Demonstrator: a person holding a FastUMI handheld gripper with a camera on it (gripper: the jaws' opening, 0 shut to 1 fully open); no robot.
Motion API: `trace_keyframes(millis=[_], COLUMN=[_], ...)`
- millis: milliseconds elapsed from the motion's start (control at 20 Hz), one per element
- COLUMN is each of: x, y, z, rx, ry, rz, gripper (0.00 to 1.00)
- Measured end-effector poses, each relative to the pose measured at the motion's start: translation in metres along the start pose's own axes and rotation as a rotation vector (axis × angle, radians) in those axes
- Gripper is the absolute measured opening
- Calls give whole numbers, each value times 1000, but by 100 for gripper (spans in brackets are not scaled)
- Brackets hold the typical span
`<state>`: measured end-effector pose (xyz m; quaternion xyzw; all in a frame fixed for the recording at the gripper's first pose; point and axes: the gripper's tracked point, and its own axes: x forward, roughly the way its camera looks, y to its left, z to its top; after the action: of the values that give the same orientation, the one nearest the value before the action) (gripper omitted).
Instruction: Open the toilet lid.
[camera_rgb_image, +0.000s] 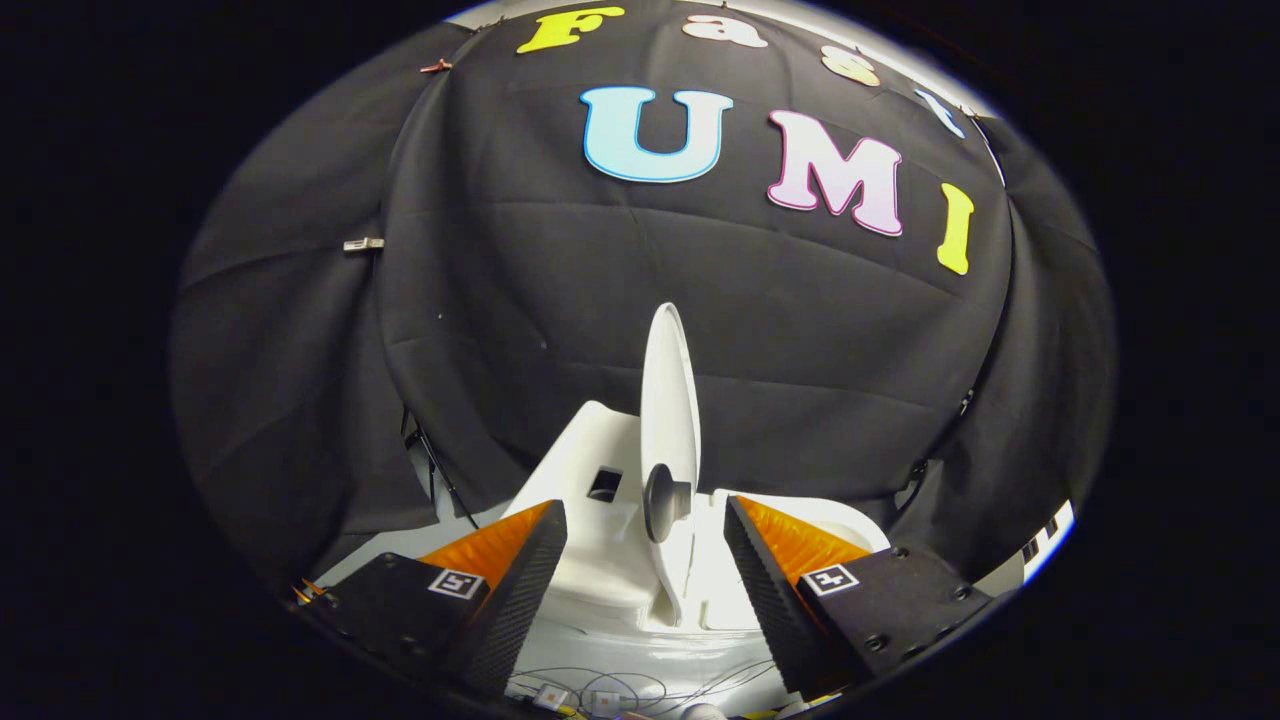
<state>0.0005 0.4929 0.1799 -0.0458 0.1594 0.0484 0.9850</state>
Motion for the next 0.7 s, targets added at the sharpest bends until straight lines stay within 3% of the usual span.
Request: trace_keyframes(millis=[350, 700], x=[-27, -43], y=[-16, -92], z=[10, 10], rx=[48, 55], ry=[-59, -158], rz=[96, 123], gripper=[99, 99])
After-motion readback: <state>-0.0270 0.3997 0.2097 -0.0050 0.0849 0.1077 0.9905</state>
